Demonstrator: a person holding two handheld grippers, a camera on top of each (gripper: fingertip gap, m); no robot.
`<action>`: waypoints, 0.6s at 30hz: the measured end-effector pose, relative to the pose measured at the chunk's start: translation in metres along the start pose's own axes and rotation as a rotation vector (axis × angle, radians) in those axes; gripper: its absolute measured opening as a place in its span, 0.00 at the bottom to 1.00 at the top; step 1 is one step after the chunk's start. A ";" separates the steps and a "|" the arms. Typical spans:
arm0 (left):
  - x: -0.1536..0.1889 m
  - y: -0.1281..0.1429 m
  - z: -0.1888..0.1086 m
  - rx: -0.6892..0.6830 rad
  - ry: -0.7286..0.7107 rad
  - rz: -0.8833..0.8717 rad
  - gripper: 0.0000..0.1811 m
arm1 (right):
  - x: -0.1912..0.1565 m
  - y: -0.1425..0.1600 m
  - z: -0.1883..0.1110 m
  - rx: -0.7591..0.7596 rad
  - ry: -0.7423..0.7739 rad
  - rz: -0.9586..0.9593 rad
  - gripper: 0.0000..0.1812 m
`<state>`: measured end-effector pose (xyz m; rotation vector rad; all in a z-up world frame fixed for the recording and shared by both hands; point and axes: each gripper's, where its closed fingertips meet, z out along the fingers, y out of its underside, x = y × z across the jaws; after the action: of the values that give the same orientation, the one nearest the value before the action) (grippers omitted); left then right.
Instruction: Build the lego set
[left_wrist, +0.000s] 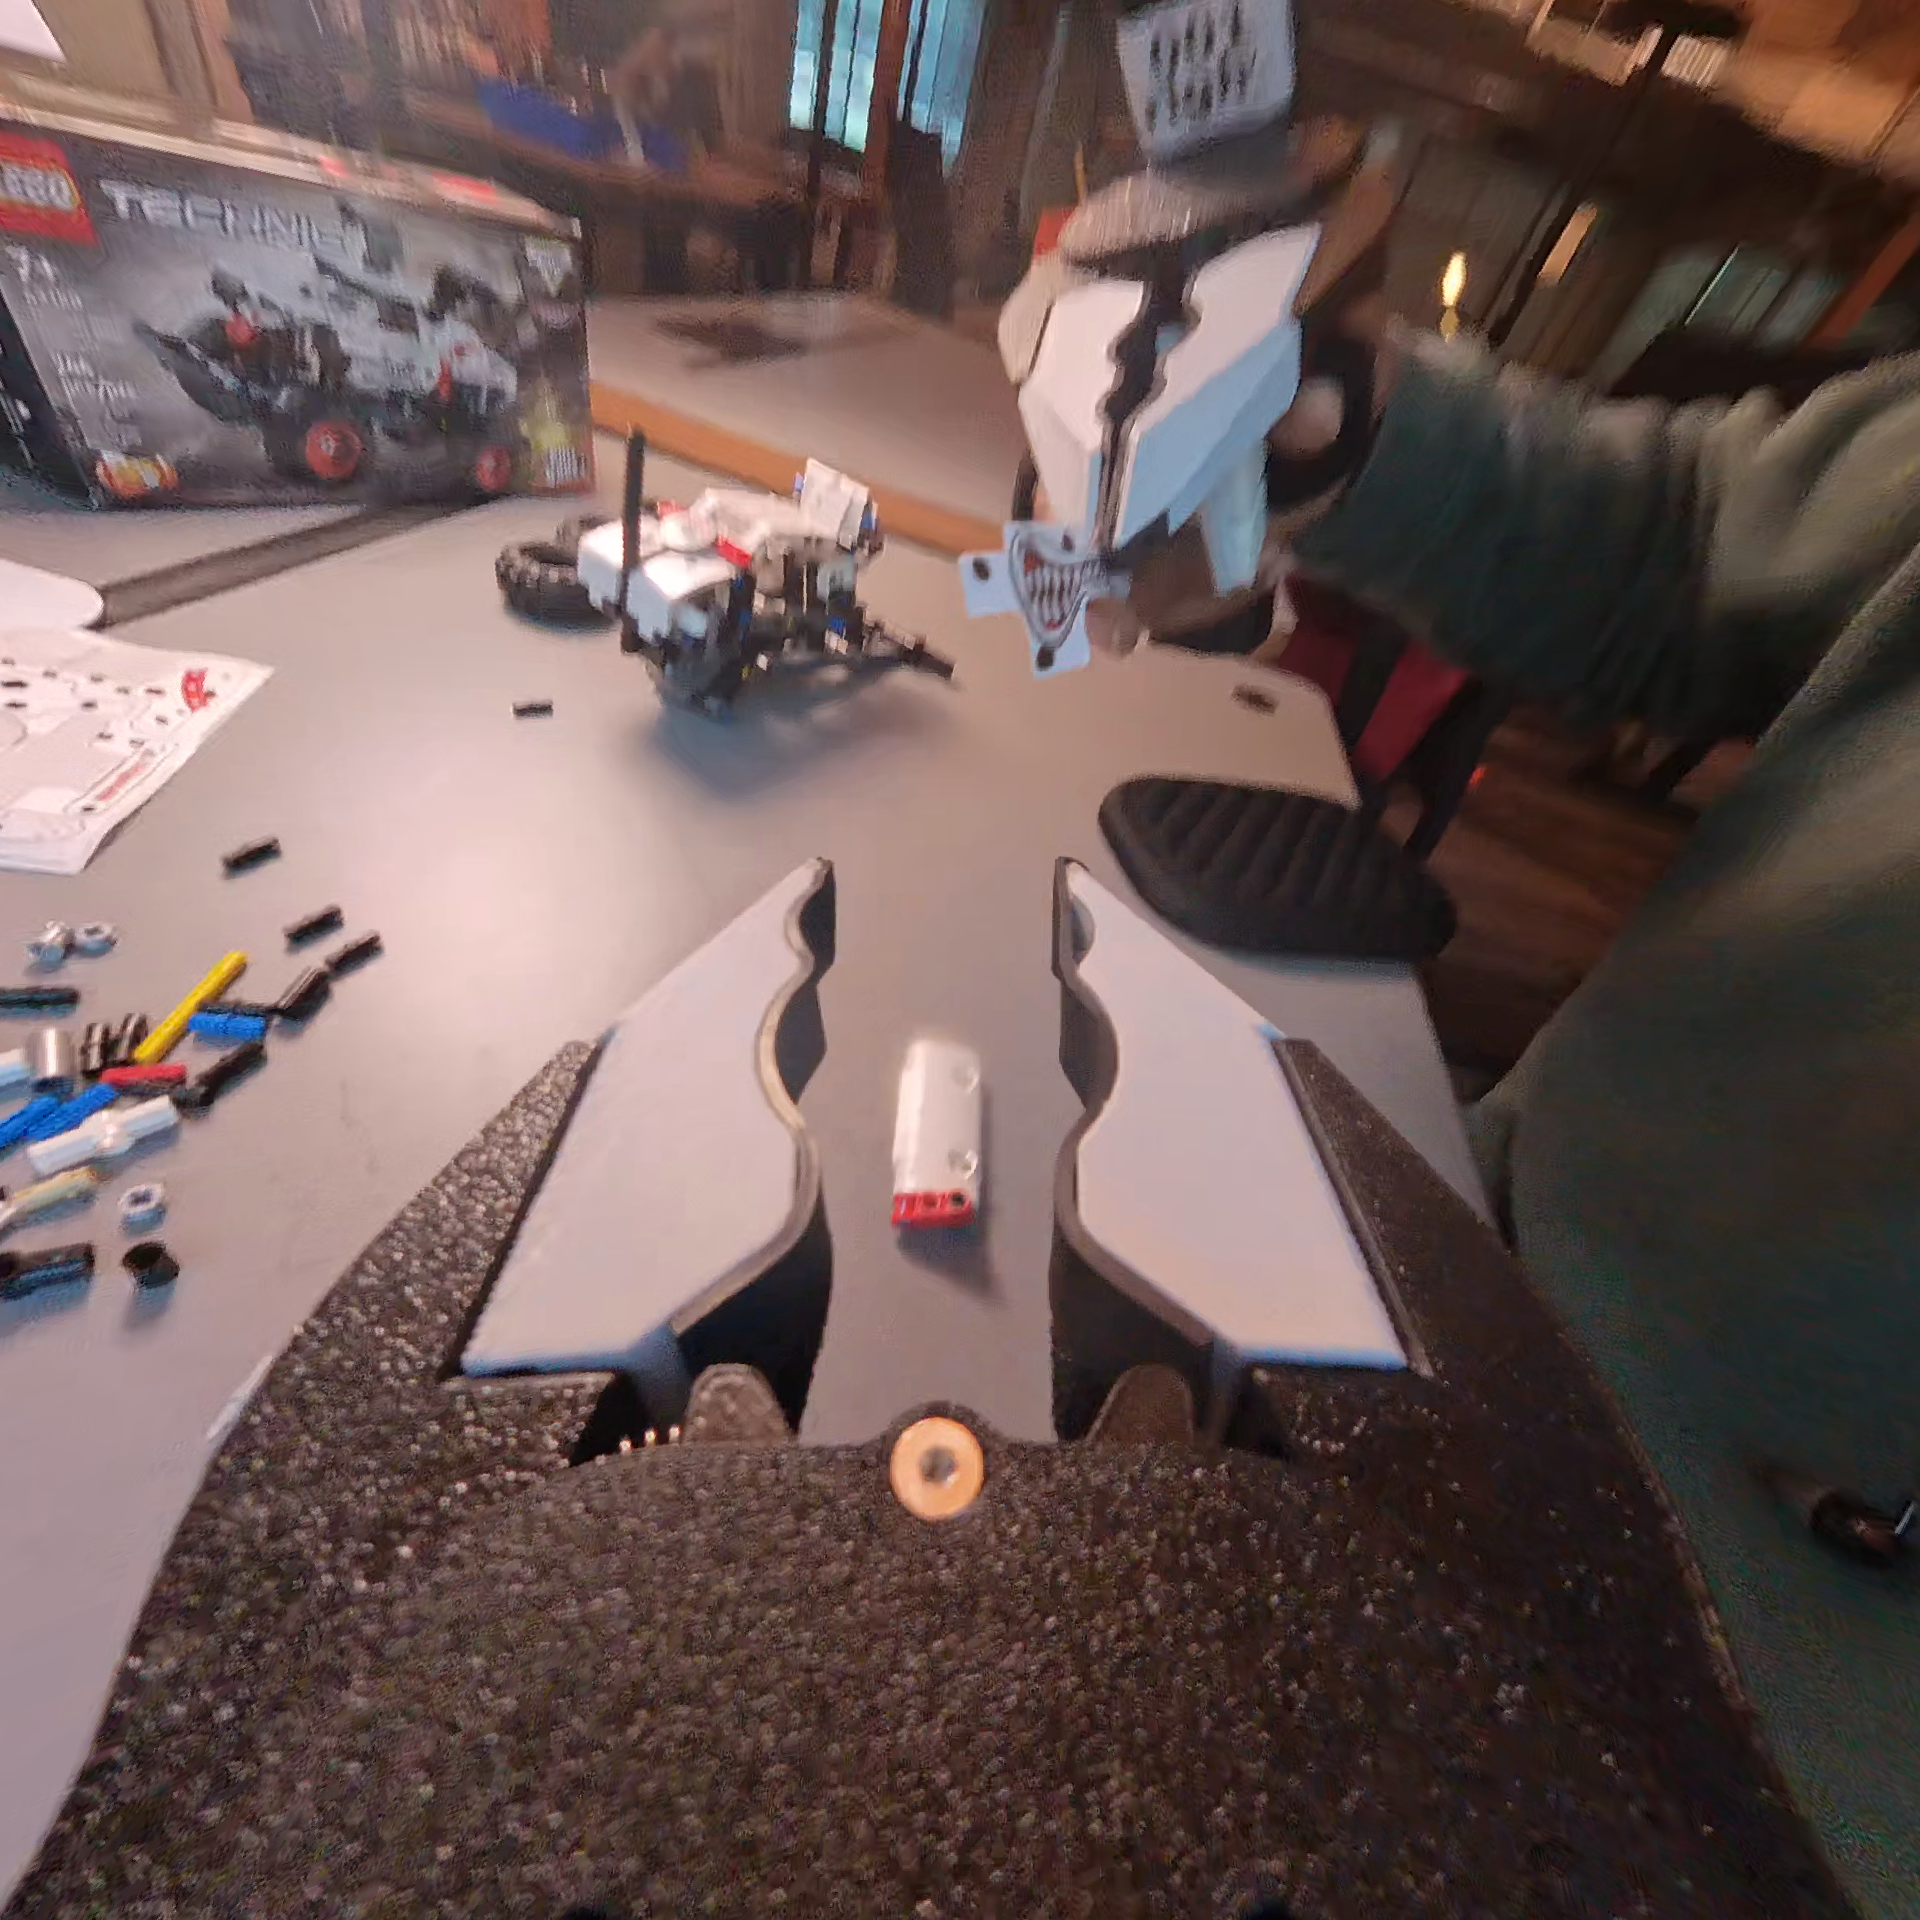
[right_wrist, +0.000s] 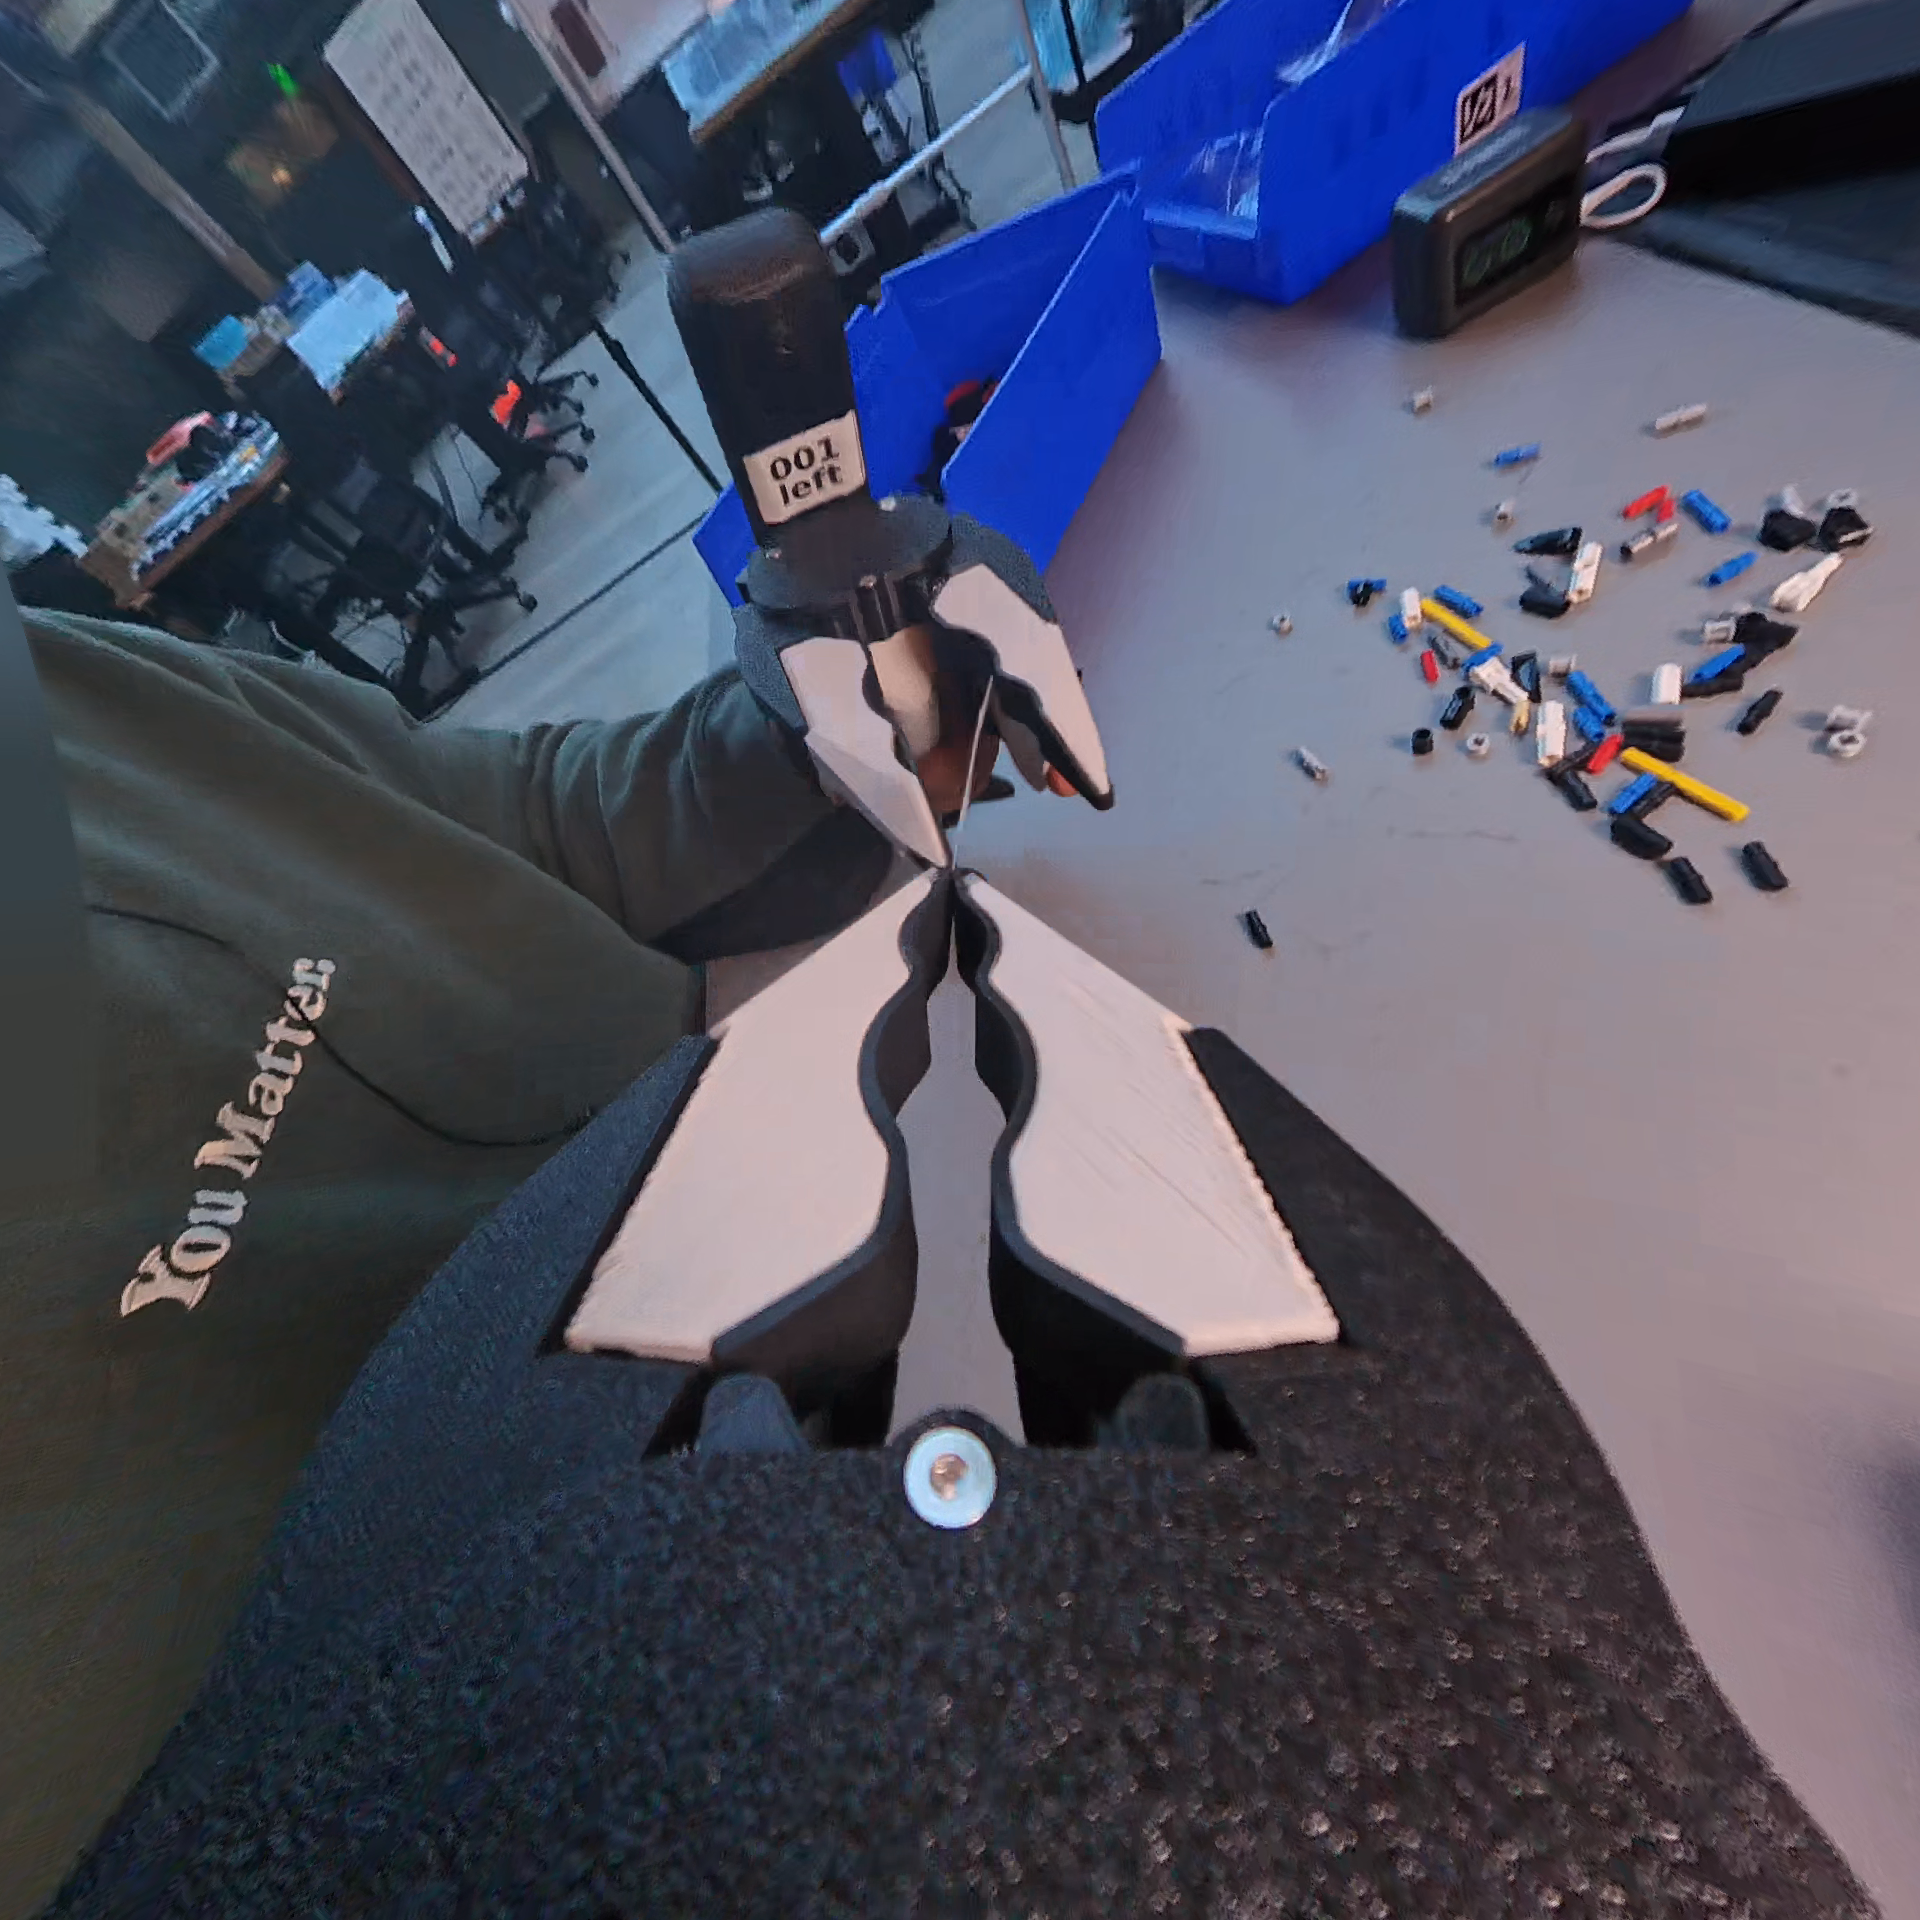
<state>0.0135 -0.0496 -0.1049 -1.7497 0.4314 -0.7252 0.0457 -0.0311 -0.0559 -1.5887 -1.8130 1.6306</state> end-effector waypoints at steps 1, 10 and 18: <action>-0.001 0.015 0.004 -0.089 -0.017 0.037 0.24 | 0.000 0.008 -0.001 -0.028 -0.007 0.011 0.00; 0.024 0.040 0.018 -0.190 0.139 0.004 0.19 | 0.004 0.067 0.009 -0.133 -0.137 0.226 0.00; 0.010 0.065 0.015 -0.325 0.073 0.093 0.20 | 0.016 0.091 0.018 -0.244 -0.202 0.281 0.00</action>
<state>0.0359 -0.0645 -0.1670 -1.9947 0.7078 -0.6815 0.0751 -0.0474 -0.1435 -1.9205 -2.0325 1.8024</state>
